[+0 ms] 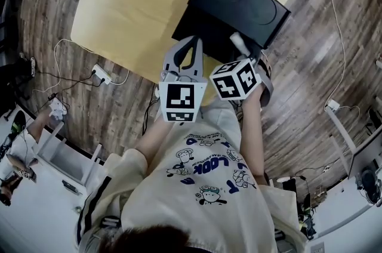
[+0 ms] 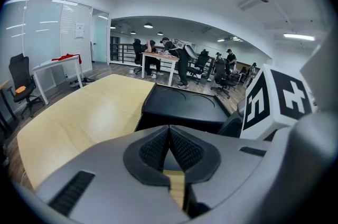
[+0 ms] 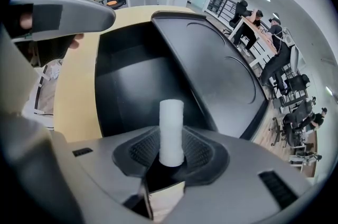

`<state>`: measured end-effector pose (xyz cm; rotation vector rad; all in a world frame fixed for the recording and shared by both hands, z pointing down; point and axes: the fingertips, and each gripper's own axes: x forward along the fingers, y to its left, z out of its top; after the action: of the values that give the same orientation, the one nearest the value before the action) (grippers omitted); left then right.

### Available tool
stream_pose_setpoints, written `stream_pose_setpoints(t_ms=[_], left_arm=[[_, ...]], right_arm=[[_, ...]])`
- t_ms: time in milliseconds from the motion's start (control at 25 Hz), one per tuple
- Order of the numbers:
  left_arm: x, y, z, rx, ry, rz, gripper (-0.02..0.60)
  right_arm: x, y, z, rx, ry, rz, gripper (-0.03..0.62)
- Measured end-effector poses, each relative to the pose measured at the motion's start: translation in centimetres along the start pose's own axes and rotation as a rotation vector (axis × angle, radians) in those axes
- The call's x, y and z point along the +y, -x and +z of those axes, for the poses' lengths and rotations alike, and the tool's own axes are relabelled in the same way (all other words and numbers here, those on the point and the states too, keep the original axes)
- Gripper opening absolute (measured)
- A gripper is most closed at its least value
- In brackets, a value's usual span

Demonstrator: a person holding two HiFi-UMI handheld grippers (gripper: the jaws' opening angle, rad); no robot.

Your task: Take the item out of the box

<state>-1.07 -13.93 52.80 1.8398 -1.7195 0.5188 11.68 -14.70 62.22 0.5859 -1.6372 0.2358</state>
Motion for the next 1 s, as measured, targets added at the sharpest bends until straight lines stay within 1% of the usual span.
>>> stream_pose_setpoints(t_ms=[160,360,600,800,1000], left_arm=[[0.2,0.5,0.1,-0.007,-0.003,-0.001,0.014],[0.5,1.0,0.5,-0.022,-0.011,-0.004,0.014],[0.6,1.7,1.5,-0.052,-0.025,-0.010,0.014],[0.3,1.8,1.9,-0.078,-0.036,-0.022,0.014],[0.0,2.8,3.8,-0.113,-0.046,-0.042,0.014]], right_arm=[[-0.1,0.4,0.1,-0.026,-0.023,0.004,0.143],[-0.4,1.2,0.5,-0.048,-0.031,-0.016,0.143],[-0.2,2.7,1.4,-0.103,-0.080,-0.016,0.143],[-0.3,3.6,2.1,-0.181,-0.160,-0.015,0.143],[-1.0,6.1,3.2,-0.250,-0.238,-0.030,0.142]])
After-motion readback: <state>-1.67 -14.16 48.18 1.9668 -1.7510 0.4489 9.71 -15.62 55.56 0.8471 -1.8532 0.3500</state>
